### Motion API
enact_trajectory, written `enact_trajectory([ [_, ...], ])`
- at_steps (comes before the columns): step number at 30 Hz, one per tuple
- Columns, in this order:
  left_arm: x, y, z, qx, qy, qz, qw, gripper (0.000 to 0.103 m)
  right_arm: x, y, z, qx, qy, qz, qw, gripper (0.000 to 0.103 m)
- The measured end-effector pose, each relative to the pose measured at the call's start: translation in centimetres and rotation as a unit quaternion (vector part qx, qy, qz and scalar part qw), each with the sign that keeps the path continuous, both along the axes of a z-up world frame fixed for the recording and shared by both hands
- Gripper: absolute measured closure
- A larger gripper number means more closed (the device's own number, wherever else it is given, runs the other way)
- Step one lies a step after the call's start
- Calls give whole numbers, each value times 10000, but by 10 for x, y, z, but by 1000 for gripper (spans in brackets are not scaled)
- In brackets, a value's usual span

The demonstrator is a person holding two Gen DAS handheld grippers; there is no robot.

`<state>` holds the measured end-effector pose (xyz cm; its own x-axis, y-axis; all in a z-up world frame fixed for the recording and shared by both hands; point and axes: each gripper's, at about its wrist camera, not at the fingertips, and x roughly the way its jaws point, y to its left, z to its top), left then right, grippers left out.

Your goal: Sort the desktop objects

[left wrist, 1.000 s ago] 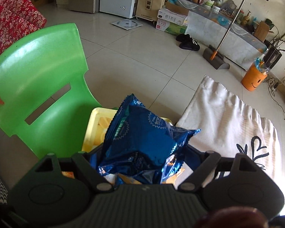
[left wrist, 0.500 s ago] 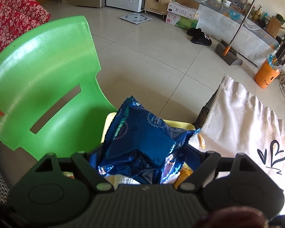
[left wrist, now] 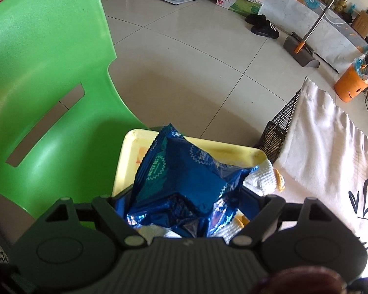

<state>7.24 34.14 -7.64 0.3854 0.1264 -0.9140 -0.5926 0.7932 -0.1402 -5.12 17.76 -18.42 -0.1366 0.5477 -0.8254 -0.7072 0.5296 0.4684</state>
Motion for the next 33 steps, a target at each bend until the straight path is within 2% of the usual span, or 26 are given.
enact_trajectory([
  [5, 4, 2, -12, 46, 126, 27, 9999, 15, 1, 4, 0, -55, -217, 49, 9997, 20],
  [8, 3, 6, -12, -100, 112, 109, 9998, 11, 1, 6, -1, -117, -206, 71, 9997, 19],
  [14, -3, 8, 5, -165, -164, 201, 9995, 4, 4, 1, 6, 87, -186, 88, 9998, 19],
  [21, -8, 5, 27, -70, -332, 155, 9993, 3, 12, -5, 17, 350, -319, -50, 9989, 19],
  [26, -26, 5, 41, -38, -432, 341, 9985, 2, 13, -9, 32, 454, -509, -81, 9976, 19],
  [33, -58, -3, 48, 223, -213, 808, 9963, 2, 18, -26, 51, 329, -898, -170, 9953, 19],
])
